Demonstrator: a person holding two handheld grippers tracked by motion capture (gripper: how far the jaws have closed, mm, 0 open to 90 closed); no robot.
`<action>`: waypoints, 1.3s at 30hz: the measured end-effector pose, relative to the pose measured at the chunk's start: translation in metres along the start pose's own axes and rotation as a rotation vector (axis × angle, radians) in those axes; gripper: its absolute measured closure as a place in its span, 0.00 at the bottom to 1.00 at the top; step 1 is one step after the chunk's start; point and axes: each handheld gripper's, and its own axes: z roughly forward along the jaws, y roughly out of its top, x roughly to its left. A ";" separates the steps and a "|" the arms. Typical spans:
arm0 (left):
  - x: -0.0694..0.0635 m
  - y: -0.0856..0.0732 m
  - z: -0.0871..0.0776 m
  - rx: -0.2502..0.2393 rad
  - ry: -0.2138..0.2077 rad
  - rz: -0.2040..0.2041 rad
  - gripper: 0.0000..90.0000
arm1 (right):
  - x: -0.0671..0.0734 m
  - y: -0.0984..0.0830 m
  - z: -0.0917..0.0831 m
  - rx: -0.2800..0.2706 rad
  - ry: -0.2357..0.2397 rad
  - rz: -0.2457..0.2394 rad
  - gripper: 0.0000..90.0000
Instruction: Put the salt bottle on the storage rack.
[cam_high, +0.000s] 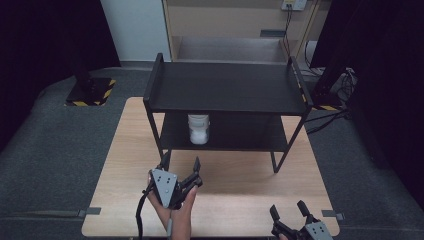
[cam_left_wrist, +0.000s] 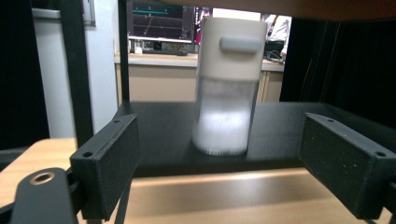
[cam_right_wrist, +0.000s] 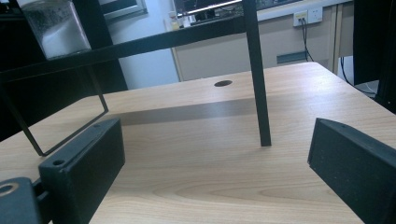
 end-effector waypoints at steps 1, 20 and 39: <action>0.001 -0.003 -0.003 0.003 0.000 0.000 0.13 | 0.001 0.000 0.000 -0.001 0.000 0.000 0.04; 0.030 -0.044 -0.060 -0.010 -0.036 0.024 0.11 | 0.008 -0.002 -0.003 -0.006 0.007 -0.008 0.04; 0.085 -0.062 -0.097 -0.007 0.031 0.076 0.11 | 0.013 -0.005 -0.009 -0.024 0.016 0.004 0.04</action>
